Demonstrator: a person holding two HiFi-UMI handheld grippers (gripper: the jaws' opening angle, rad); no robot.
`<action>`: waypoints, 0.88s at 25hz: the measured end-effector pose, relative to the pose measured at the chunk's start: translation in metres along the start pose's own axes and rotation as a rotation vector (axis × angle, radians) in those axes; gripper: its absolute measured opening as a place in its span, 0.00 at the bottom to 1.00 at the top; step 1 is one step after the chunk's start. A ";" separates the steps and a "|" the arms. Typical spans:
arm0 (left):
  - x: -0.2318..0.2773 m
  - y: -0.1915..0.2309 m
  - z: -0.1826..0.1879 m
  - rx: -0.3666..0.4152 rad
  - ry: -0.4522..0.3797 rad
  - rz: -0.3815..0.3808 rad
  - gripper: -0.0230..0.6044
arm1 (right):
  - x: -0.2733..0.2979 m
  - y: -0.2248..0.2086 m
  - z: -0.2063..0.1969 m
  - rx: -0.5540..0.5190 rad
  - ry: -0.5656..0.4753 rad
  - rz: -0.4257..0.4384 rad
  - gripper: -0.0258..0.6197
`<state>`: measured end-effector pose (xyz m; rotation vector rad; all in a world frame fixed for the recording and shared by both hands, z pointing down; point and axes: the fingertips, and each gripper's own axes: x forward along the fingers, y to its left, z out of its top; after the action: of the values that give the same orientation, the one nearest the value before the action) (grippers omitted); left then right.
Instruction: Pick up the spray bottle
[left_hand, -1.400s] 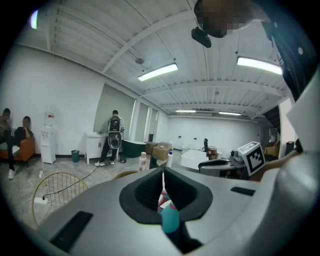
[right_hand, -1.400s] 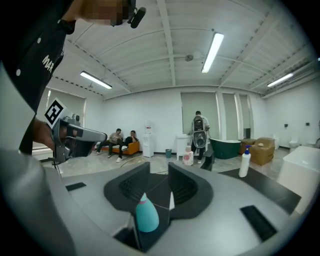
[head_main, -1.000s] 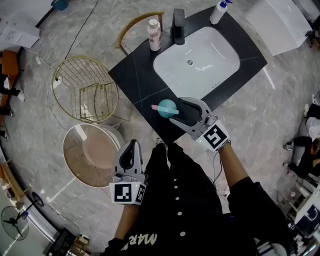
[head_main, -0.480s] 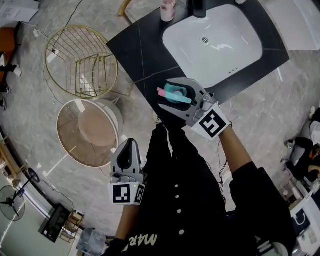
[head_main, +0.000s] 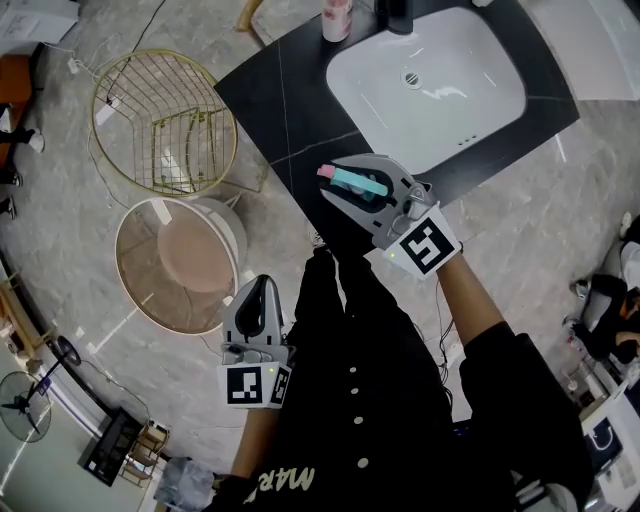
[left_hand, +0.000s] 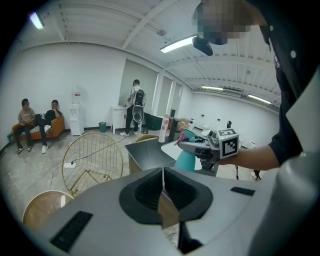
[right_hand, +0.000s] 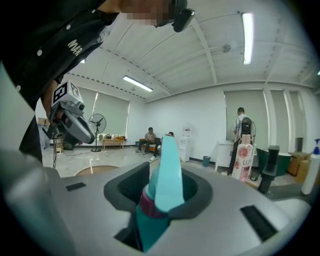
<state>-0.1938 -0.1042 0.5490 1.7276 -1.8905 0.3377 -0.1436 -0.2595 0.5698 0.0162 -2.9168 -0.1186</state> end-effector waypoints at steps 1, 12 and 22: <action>0.001 0.000 0.002 0.006 -0.007 -0.005 0.07 | -0.001 -0.002 0.003 -0.003 0.000 -0.013 0.21; 0.004 -0.017 0.054 0.086 -0.100 -0.082 0.07 | -0.034 -0.007 0.051 -0.052 0.030 -0.133 0.20; 0.009 -0.053 0.120 0.177 -0.249 -0.204 0.07 | -0.112 -0.033 0.114 0.001 -0.006 -0.411 0.20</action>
<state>-0.1698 -0.1831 0.4461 2.1476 -1.8762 0.2246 -0.0590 -0.2811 0.4316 0.6157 -2.8757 -0.1834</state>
